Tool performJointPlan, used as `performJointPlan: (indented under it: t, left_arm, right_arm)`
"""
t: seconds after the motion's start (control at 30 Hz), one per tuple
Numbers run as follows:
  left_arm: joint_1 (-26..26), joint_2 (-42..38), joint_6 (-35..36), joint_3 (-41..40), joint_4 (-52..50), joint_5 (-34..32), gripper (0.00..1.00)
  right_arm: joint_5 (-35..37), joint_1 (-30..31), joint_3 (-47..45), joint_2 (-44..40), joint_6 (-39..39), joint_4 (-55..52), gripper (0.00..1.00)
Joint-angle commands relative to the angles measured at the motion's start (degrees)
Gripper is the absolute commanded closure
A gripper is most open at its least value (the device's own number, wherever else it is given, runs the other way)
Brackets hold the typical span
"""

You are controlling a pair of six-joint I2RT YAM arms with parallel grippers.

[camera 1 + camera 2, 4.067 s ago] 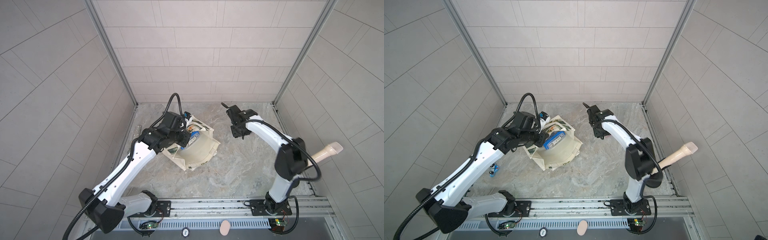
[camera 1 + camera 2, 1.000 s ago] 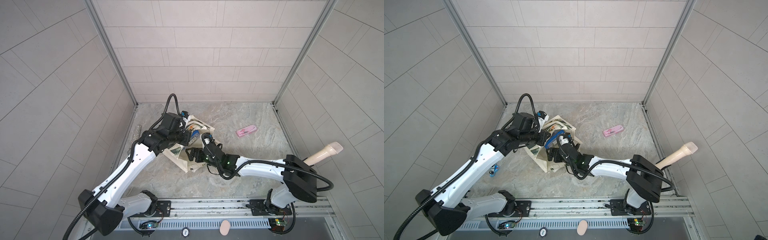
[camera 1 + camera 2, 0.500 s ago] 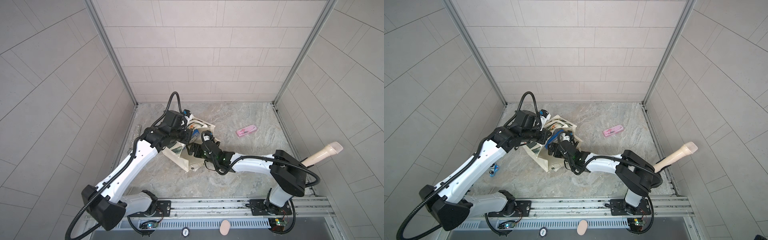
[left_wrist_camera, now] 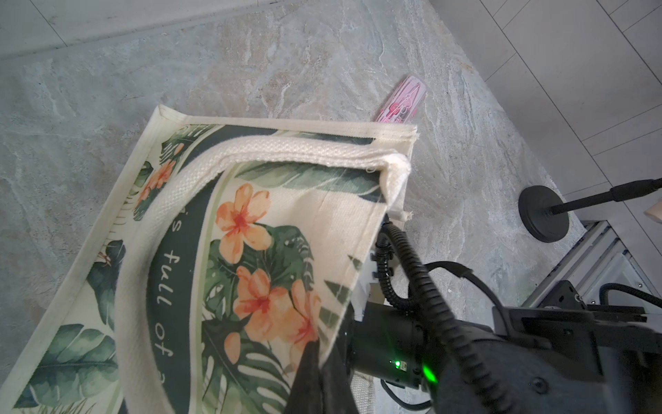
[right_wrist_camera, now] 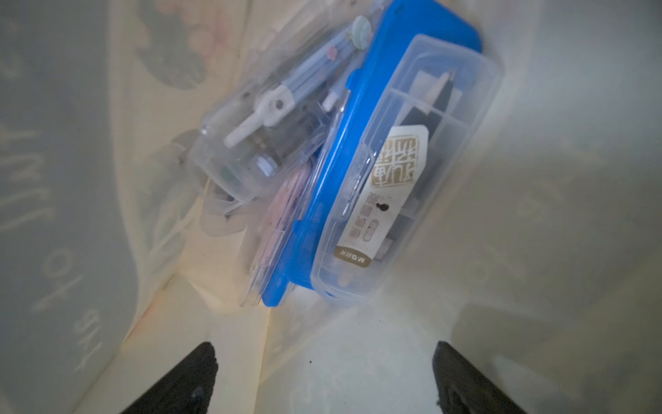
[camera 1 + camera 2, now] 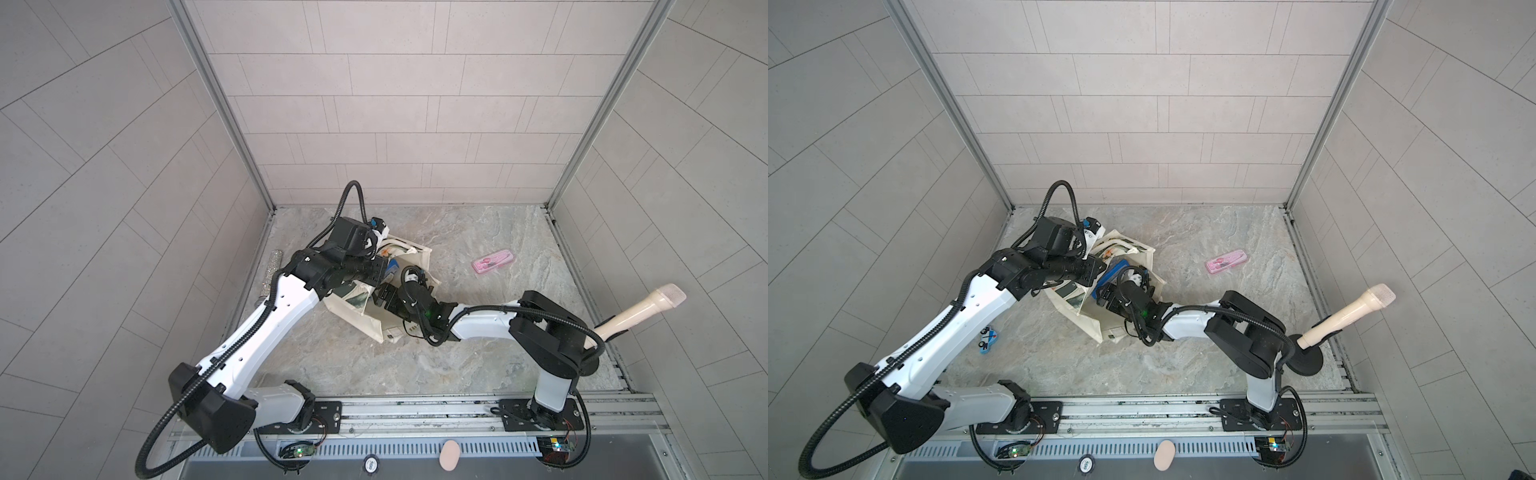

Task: Take out the compass set from the canvas bag
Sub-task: Pick up the compass set from the canvas bag.

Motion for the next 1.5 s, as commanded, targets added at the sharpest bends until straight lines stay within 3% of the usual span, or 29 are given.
performJointPlan:
  t: [0.0, 0.1, 0.37, 0.6, 0.93, 1.23, 1.47]
  left_arm:
    - [0.15, 0.19, 1.35, 2.29, 0.66, 1.7, 1.0]
    - [0.22, 0.01, 1.76, 2.13, 0.42, 1.79, 1.0]
    - [0.19, 0.11, 2.77, 2.46, -0.64, 2.58, 1.0]
    - [0.16, -0.21, 3.61, 2.64, -1.9, 2.5, 1.0]
    - [0.18, -0.55, 3.35, 1.84, -1.57, 2.81, 1.0]
    - [0.16, -0.6, 3.27, 1.94, -2.34, 2.4, 1.0]
    - [0.16, -0.96, 2.21, 0.47, -1.13, 2.49, 1.0]
  right_arm:
    - [1.27, -0.19, 4.63, 1.11, 7.41, -5.43, 0.03]
    - [2.19, -0.19, 8.0, 2.69, 10.46, -10.03, 0.03]
    - [0.61, -0.63, 10.76, 8.65, 16.83, -7.27, 0.04]
    - [-0.53, -1.13, 16.34, 10.19, 17.07, -19.26, 0.03]
    - [0.03, -1.68, 14.43, 14.84, 15.37, -6.23, 0.07]
    - [-0.34, -1.95, 12.7, 14.02, 12.96, -2.1, 0.28]
    - [0.85, -2.01, 10.59, 10.17, 7.99, -0.92, 0.32]
